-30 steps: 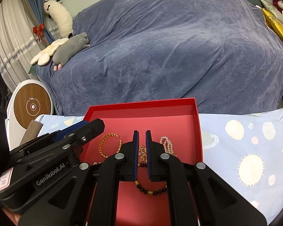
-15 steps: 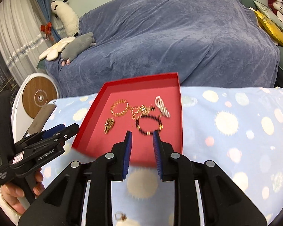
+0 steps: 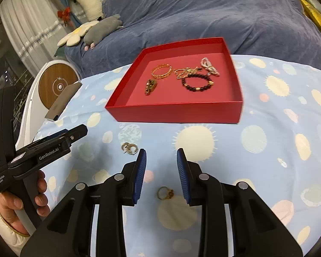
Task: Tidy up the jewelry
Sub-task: 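Grasp the gold hoop earrings on the sheet with the right tool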
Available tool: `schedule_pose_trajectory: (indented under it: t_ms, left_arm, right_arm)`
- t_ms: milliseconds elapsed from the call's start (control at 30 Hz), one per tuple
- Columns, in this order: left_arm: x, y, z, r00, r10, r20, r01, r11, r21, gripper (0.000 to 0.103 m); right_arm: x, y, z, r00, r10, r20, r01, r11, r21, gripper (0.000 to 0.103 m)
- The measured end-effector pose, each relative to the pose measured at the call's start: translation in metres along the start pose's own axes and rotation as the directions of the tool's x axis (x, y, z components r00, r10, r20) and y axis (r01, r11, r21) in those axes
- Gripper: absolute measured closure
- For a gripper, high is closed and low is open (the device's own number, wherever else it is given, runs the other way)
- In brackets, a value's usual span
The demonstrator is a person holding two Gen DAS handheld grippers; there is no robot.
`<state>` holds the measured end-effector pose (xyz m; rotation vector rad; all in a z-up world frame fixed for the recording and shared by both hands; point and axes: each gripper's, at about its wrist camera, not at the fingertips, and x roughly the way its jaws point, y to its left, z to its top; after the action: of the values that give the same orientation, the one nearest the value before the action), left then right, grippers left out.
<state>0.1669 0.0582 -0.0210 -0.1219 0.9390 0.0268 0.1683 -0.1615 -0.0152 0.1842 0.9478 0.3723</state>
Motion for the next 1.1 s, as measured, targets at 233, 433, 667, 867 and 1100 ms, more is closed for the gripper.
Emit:
schedule_pose_trajectory:
  t_ms: [233, 433, 667, 867, 1100]
  left_arm:
    - [0.003, 0.015, -0.001, 1.000, -0.006, -0.021, 0.006, 1.000, 0.011, 0.041]
    - [0.003, 0.035, -0.006, 0.999, -0.011, -0.043, 0.011, 1.000, 0.001, 0.041]
    - [0.004, 0.046, -0.009, 0.998, -0.017, -0.062, 0.018, 1.000, 0.004, 0.041]
    - [0.002, 0.043, -0.008, 0.998, -0.029, -0.058, 0.030, 1.000, 0.006, 0.041]
    - [0.005, 0.032, -0.008, 0.997, -0.047, -0.067, 0.048, 0.999, 0.011, 0.041]
  right_arm:
    - [0.040, 0.037, -0.002, 0.999, -0.004, -0.048, -0.001, 0.993, -0.115, 0.074]
    - [0.068, 0.045, -0.001, 0.997, -0.019, -0.074, 0.009, 0.992, -0.126, 0.074]
    - [0.086, 0.045, -0.008, 0.994, -0.052, -0.100, 0.036, 0.987, -0.155, 0.083]
    - [0.077, 0.039, -0.006, 0.995, -0.058, -0.087, 0.044, 0.987, -0.152, 0.084]
    - [0.041, 0.021, -0.003, 0.998, -0.046, -0.046, 0.041, 0.993, -0.108, 0.085]
